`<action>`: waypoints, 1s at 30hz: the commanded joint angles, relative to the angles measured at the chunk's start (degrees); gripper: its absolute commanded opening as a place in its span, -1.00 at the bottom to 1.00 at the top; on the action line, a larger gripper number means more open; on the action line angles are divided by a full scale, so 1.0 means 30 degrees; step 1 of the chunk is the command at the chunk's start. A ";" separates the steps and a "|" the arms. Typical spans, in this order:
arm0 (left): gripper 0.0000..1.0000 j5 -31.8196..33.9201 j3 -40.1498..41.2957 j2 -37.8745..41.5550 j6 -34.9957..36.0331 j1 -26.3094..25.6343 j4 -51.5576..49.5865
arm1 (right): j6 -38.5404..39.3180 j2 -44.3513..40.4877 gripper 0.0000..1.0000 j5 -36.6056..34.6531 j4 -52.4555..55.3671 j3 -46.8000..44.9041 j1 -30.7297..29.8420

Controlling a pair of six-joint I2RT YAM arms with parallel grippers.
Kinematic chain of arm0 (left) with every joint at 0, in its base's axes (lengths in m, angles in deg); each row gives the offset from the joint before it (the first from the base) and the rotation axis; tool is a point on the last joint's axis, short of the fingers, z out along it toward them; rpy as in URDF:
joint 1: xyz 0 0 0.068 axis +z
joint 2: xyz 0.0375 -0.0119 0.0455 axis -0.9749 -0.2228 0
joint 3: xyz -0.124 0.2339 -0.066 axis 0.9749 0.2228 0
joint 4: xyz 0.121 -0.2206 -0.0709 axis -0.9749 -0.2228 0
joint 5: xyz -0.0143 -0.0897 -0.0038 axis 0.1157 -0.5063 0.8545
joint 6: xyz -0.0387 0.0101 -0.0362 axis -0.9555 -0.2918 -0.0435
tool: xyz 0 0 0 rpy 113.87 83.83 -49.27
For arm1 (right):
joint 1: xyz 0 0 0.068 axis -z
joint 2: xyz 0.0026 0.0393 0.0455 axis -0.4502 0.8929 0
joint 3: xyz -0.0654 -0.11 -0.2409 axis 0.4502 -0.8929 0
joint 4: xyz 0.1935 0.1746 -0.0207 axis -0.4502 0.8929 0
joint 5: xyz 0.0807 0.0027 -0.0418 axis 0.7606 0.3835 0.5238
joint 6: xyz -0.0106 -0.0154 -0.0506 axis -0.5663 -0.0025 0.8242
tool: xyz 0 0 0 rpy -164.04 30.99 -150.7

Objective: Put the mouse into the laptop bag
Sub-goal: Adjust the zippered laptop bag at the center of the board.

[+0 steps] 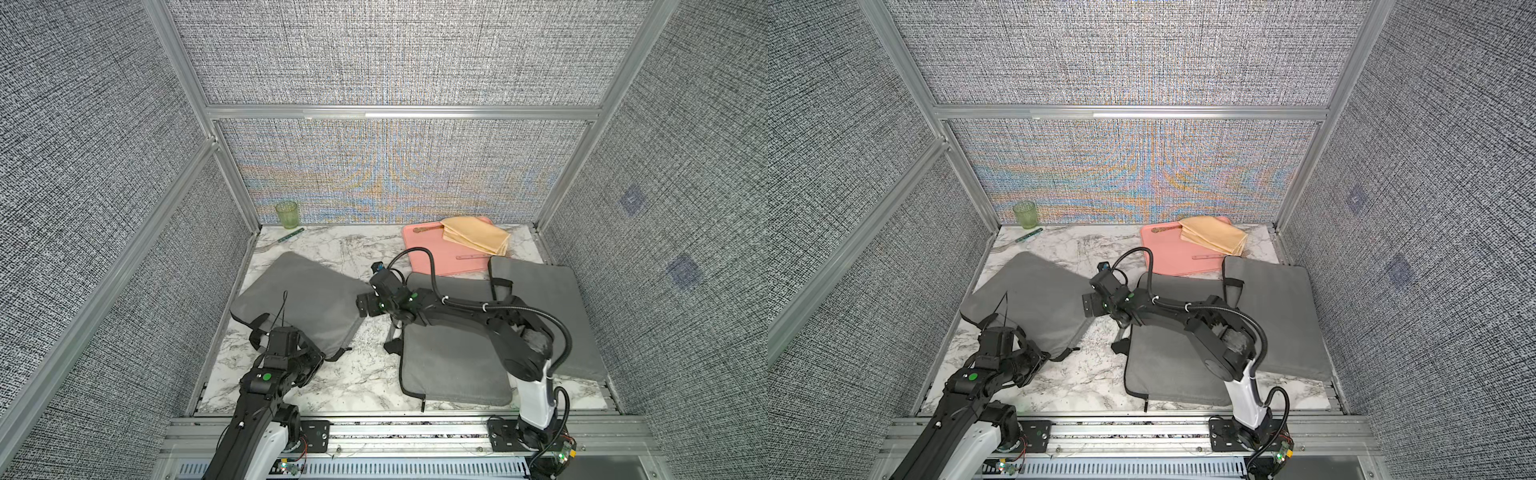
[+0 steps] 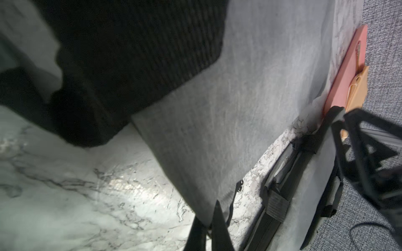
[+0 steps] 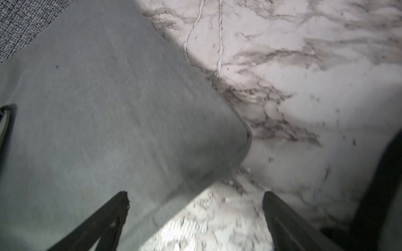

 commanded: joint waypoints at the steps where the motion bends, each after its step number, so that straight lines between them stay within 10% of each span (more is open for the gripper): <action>1: -1.00 0.0114 0.0003 -0.0598 0.0572 0.0009 -0.0030 | 0.1177 0.2199 0.98 0.0555 0.2431 0.2806 0.0741; 8: -1.00 0.0280 0.0270 -0.0943 0.0462 -0.0003 0.0469 | 0.1608 0.5734 0.76 0.3669 0.4524 0.7271 0.1877; 12: -1.00 0.0575 0.0037 -0.1182 0.0754 0.0011 0.0655 | 0.1301 0.4959 -0.48 0.4822 0.3440 0.5709 0.1900; 15: -1.00 0.0564 -0.0587 -0.2015 0.1115 -0.0001 0.0668 | 0.0697 0.3479 -1.00 0.4838 0.2290 0.3209 0.1900; 30: -1.00 0.2440 -0.4883 -0.9012 0.3260 -0.0008 0.1772 | -0.3302 -0.4094 -1.00 0.2514 -0.1261 -0.8171 -0.0321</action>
